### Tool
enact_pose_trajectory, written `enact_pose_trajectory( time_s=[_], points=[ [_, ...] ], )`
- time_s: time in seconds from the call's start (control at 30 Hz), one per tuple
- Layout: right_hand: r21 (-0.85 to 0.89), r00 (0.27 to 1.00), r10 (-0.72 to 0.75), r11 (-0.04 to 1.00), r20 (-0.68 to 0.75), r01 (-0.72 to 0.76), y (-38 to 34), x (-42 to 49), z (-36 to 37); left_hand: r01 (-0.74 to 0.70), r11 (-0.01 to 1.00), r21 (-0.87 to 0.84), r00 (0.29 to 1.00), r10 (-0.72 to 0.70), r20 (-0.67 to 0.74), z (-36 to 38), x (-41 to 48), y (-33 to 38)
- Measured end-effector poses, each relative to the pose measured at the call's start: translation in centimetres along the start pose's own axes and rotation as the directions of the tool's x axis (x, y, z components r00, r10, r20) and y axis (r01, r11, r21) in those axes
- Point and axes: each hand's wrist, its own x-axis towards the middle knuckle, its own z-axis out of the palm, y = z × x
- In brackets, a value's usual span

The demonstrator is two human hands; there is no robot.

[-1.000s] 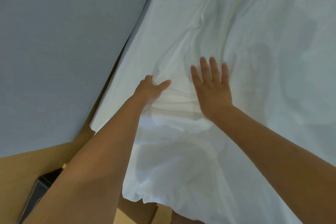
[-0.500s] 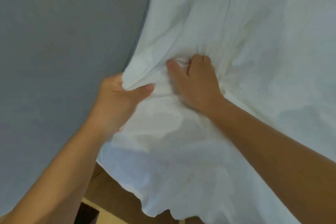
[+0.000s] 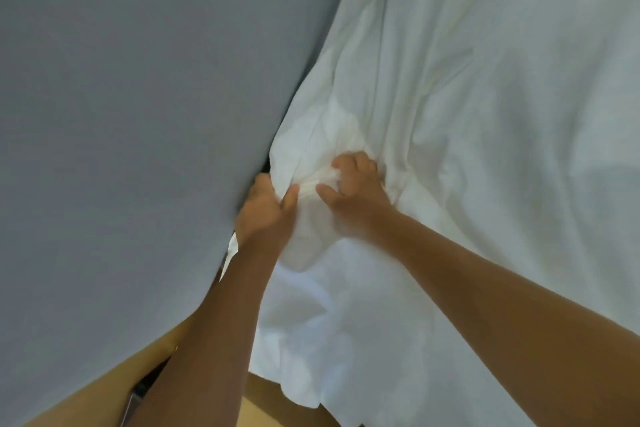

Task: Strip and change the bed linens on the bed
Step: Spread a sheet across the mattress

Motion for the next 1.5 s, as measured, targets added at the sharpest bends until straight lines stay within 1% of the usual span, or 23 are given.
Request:
enact_pose_trajectory(
  time_s=[0.1,0.13,0.2,0.27,0.3,0.33,0.4,0.43,0.53,0.6,0.7,0.77,0.87,0.93,1.0,1.1,1.17,1.23,1.27,1.33,1.37,1.43,1.5],
  points=[
    [0.035,0.996,-0.082,0.996,0.027,0.081,-0.5,-1.5,-1.5,-0.064,0.997,-0.042,0.996,0.062,-0.057,-0.2,-1.2,0.2],
    [0.070,0.992,-0.127,0.989,-0.021,0.128,-0.6,-2.2,-2.5,-0.114,0.993,-0.039,0.988,0.109,-0.111,-0.2,-1.9,0.6],
    [0.008,0.942,-0.193,0.979,-0.273,0.203,-0.3,-3.5,-4.7,-0.236,0.972,-0.003,0.952,0.230,-0.200,0.1,-3.5,1.9],
    [-0.124,0.829,-0.161,0.986,-0.536,0.112,1.2,-4.2,-7.0,-0.353,0.936,-0.012,0.916,0.343,-0.208,0.8,-5.2,3.8],
    [-0.149,0.789,-0.096,0.989,-0.606,0.005,2.3,-4.4,-8.1,-0.409,0.912,-0.025,0.898,0.397,-0.187,1.4,-6.1,4.9],
    [-0.150,0.780,-0.005,0.982,-0.626,-0.114,3.5,-4.6,-9.1,-0.471,0.882,-0.024,0.871,0.461,-0.168,2.2,-7.0,6.0],
    [-0.226,0.811,0.129,0.925,-0.570,-0.306,5.6,-5.3,-9.9,-0.569,0.822,-0.028,0.816,0.561,-0.139,4.0,-8.7,8.3],
    [-0.317,0.844,0.123,0.891,-0.523,-0.326,6.5,-5.7,-9.9,-0.578,0.815,-0.044,0.814,0.571,-0.105,4.8,-9.5,9.4],
    [-0.557,0.934,-0.036,0.811,-0.356,-0.181,8.9,-6.2,-9.4,-0.536,0.843,-0.035,0.844,0.537,0.014,7.1,-10.9,11.2],
    [-0.617,0.958,-0.100,0.782,-0.268,-0.091,10.0,-5.7,-10.1,-0.513,0.858,0.036,0.858,0.512,0.029,8.2,-11.4,11.1],
    [-0.613,0.984,-0.126,0.790,-0.128,0.021,10.7,-4.9,-11.4,-0.468,0.875,0.122,0.882,0.471,0.005,8.8,-12.5,10.4],
    [-0.552,0.984,-0.148,0.831,-0.099,0.069,10.5,-5.2,-11.9,-0.455,0.871,0.184,0.887,0.461,0.010,9.1,-13.7,10.0],
    [-0.494,0.988,-0.152,0.862,-0.041,0.112,11.4,-7.7,-12.2,-0.512,0.853,0.107,0.855,0.518,-0.035,9.3,-15.7,9.8],
    [-0.491,0.996,-0.088,0.869,-0.029,0.063,12.5,-10.2,-12.3,-0.577,0.814,0.070,0.808,0.581,-0.096,9.8,-16.5,9.5],
    [-0.525,0.998,0.060,0.849,-0.024,-0.064,13.6,-11.6,-12.0,-0.629,0.773,0.082,0.769,0.634,-0.079,10.4,-17.1,9.0],
    [-0.523,0.971,0.239,0.829,0.007,-0.200,13.9,-12.0,-11.3,-0.610,0.791,0.049,0.793,0.609,0.034,11.5,-18.4,8.0],
    [-0.521,0.972,0.223,0.839,0.073,-0.154,14.1,-12.1,-11.1,-0.593,0.803,0.056,0.804,0.594,0.002,11.9,-19.2,7.3],
    [-0.442,0.978,0.164,0.892,0.128,-0.092,14.1,-12.4,-11.6,-0.581,0.811,0.060,0.808,0.584,-0.080,12.3,-20.2,7.0],
    [-0.331,0.982,0.134,0.940,0.133,-0.083,14.0,-12.7,-12.2,-0.576,0.816,0.053,0.808,0.578,-0.113,12.7,-20.8,7.0],
    [0.026,0.986,0.115,0.993,0.119,-0.118,13.5,-13.9,-14.1,-0.537,0.843,0.042,0.837,0.538,-0.097,13.1,-22.2,7.5],
    [0.179,0.988,0.115,0.975,0.107,-0.133,13.4,-14.9,-15.4,-0.514,0.857,0.028,0.855,0.515,-0.066,13.0,-22.8,8.1],
    [0.353,0.991,0.115,0.926,0.075,-0.134,14.4,-17.5,-18.1,-0.454,0.891,-0.001,0.891,0.454,0.026,13.2,-23.0,9.6],
    [0.456,0.983,0.181,0.875,0.003,-0.162,16.5,-20.7,-20.4,-0.527,0.848,0.061,0.848,0.521,0.093,13.8,-23.2,11.7]
  ],
)
